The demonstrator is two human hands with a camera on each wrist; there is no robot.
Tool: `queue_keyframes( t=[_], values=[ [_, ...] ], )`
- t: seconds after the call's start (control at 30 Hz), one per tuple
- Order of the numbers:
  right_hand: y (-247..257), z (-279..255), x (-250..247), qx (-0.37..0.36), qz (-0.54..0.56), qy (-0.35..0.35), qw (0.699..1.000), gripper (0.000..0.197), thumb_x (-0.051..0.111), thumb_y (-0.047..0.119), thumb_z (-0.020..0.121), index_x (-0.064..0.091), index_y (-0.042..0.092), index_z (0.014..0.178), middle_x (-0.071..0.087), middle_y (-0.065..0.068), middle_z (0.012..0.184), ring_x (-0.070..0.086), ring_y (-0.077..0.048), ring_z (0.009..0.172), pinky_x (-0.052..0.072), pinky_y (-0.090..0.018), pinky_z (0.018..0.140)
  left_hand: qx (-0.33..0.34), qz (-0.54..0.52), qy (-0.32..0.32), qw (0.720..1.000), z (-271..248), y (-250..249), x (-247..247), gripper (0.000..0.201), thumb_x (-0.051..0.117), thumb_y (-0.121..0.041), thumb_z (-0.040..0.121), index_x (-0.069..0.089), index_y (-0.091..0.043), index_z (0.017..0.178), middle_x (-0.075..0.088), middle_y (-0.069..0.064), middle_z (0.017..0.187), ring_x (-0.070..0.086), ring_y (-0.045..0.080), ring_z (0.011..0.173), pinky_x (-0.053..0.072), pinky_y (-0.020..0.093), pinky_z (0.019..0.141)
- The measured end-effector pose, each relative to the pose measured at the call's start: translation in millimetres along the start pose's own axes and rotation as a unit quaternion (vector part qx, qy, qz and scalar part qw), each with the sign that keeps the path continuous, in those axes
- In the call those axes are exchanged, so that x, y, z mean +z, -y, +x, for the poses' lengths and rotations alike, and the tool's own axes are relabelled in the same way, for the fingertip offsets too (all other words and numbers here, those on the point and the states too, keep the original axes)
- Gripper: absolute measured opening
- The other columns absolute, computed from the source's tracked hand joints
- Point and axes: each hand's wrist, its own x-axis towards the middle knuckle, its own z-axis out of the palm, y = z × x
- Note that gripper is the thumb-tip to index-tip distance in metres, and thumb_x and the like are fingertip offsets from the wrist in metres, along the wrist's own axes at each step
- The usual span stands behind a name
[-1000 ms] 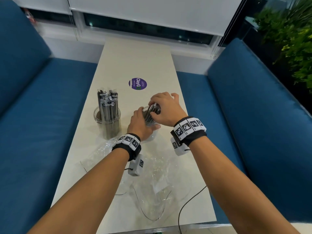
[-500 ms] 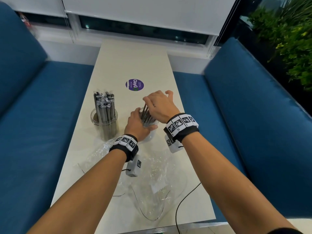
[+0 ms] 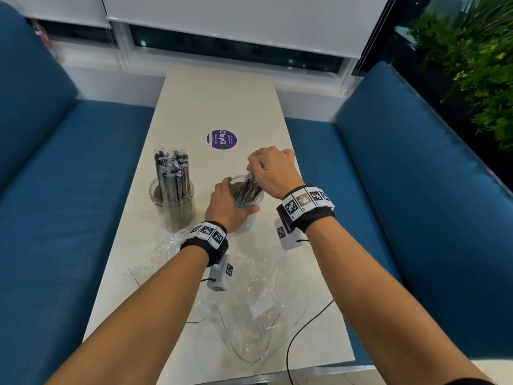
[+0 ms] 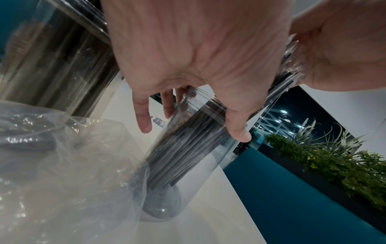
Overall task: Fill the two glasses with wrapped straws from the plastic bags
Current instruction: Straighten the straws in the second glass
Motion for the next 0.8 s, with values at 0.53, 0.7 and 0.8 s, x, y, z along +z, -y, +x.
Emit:
queue_keyframes(
  t=[0.53, 0.7, 0.8],
  values=[
    [8.9, 11.7, -9.7, -0.049, 0.018, 0.035, 0.998, 0.037, 0.062, 0.024, 0.1, 0.065, 0.034, 0.135, 0.064, 0.0, 0.14, 0.059, -0.024, 0.125, 0.042, -0.048, 0.108, -0.003, -0.004, 0.0, 1.0, 0.8, 0.0, -0.5, 0.111, 0.091, -0.053, 0.075, 0.031, -0.014, 0.16, 0.043, 0.009, 0.154, 0.044, 0.032, 0.144, 0.042, 0.051, 0.118],
    [15.1, 26.6, -9.9, -0.04, -0.036, 0.076, 0.996, 0.027, 0.064, 0.005, 0.097, 0.079, 0.016, 0.117, 0.074, -0.007, 0.12, 0.068, -0.024, 0.111, 0.051, -0.027, 0.094, -0.001, -0.015, 0.005, 1.0, -1.0, 0.5, -2.9, 0.114, 0.091, -0.051, 0.077, 0.026, -0.015, 0.163, 0.039, 0.008, 0.16, 0.04, 0.03, 0.148, 0.039, 0.048, 0.121],
    [15.6, 26.7, -14.4, -0.038, -0.036, 0.047, 0.997, 0.022, 0.062, 0.005, 0.098, 0.08, 0.01, 0.111, 0.076, -0.009, 0.116, 0.069, -0.027, 0.108, 0.054, -0.031, 0.095, 0.001, -0.015, 0.004, 1.0, -1.4, -0.8, -3.4, 0.113, 0.091, -0.051, 0.077, 0.026, -0.016, 0.163, 0.039, 0.008, 0.159, 0.04, 0.03, 0.147, 0.039, 0.048, 0.12]
  ],
)
